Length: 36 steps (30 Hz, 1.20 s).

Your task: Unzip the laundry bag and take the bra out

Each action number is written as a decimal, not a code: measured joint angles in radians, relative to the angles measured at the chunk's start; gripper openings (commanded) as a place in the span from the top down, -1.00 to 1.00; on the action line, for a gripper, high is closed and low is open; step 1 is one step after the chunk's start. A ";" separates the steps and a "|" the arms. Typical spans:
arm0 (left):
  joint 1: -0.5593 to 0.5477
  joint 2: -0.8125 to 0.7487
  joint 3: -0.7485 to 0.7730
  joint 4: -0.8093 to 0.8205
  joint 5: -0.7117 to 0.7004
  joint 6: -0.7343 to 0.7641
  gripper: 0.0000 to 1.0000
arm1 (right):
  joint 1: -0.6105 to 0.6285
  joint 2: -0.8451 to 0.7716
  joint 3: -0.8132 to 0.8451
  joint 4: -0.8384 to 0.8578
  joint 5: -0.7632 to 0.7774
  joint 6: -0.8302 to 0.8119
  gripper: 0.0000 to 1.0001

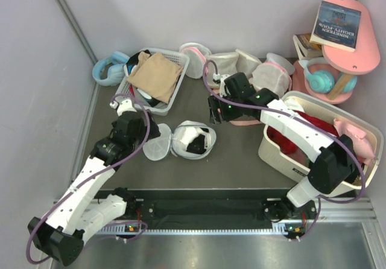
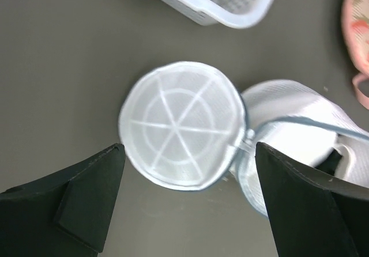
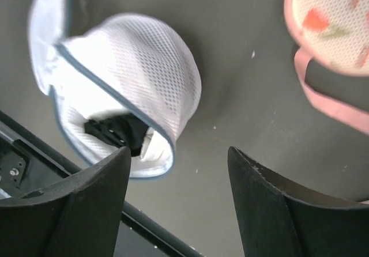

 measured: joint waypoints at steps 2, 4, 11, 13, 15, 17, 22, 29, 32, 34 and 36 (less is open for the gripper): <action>0.000 -0.014 -0.015 0.017 0.051 -0.002 -0.98 | 0.011 -0.016 0.037 -0.004 0.004 -0.011 -0.39; 0.000 -0.025 -0.031 0.031 0.095 -0.012 -0.98 | 0.030 -0.033 0.056 -0.003 0.004 -0.018 -0.40; 0.001 -0.003 -0.087 0.113 0.250 -0.072 -0.93 | 0.128 -0.008 0.051 0.018 -0.057 -0.010 -0.38; 0.001 0.017 -0.104 0.142 0.281 -0.088 -0.81 | 0.132 0.019 0.035 0.030 -0.067 0.001 -0.37; 0.001 0.039 -0.122 0.167 0.305 -0.100 -0.68 | 0.132 0.051 0.023 0.034 -0.068 0.009 -0.37; 0.001 0.066 -0.140 0.183 0.325 -0.117 -0.55 | 0.132 0.086 0.007 0.037 -0.069 0.013 -0.37; 0.001 0.137 -0.179 0.201 0.372 -0.161 -0.50 | 0.136 0.141 -0.019 0.037 -0.075 0.019 -0.36; 0.001 0.187 -0.257 0.303 0.438 -0.236 -0.38 | 0.138 0.180 -0.019 0.046 -0.083 0.017 -0.34; 0.001 0.213 -0.280 0.350 0.464 -0.272 -0.23 | 0.138 0.207 -0.018 0.046 -0.086 0.012 -0.32; 0.001 0.231 -0.289 0.380 0.482 -0.287 -0.07 | 0.138 0.223 -0.018 0.046 -0.089 0.010 -0.30; 0.001 0.238 -0.298 0.410 0.493 -0.303 0.05 | 0.138 0.231 -0.018 0.048 -0.090 0.008 -0.21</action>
